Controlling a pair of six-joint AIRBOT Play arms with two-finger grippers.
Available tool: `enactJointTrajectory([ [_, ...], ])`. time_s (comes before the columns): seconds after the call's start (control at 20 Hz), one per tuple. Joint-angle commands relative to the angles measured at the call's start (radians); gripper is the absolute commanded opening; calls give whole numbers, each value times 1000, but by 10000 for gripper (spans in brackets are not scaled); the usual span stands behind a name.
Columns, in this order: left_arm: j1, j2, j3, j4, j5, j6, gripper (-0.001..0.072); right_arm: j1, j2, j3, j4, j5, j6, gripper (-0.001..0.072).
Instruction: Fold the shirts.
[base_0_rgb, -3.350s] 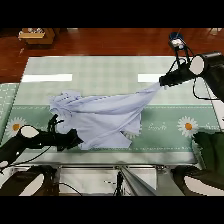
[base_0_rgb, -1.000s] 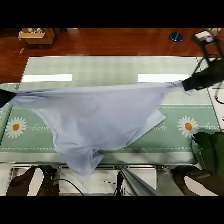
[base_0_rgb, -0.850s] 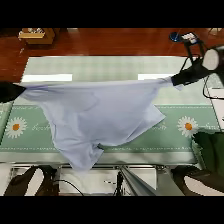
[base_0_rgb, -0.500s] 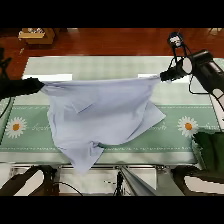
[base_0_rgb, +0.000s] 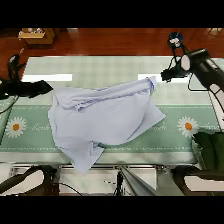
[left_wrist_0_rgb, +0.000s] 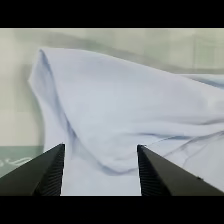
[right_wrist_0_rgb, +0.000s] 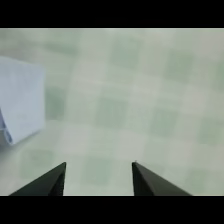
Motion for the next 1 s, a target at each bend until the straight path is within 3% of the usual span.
enactJointTrajectory([
  [0.0, 128, 3, 119, 142, -332, -57, 537, -60, 91, 41, -19, 168, -86, 527],
  [0.1, 227, 31, 75, 143, -445, -106, 538, -169, 119, 26, 51, 266, -151, 528],
  [0.3, 343, 163, -180, 124, -517, -63, 547, -489, 132, -102, 517, 338, -281, 528],
  [0.35, 358, 195, -247, 116, -529, -48, 580, -558, 132, -140, 617, 335, -312, 528],
  [0.4, 364, 218, -304, 98, -530, -49, 662, -614, 132, -171, 694, 331, -340, 528],
  [0.45, 364, 230, -355, 77, -529, -45, 674, -660, 132, -198, 760, 325, -364, 528],
  [0.95, 352, 182, -586, -10, -342, 33, 673, -728, 132, -244, 820, 287, -388, 528],
])
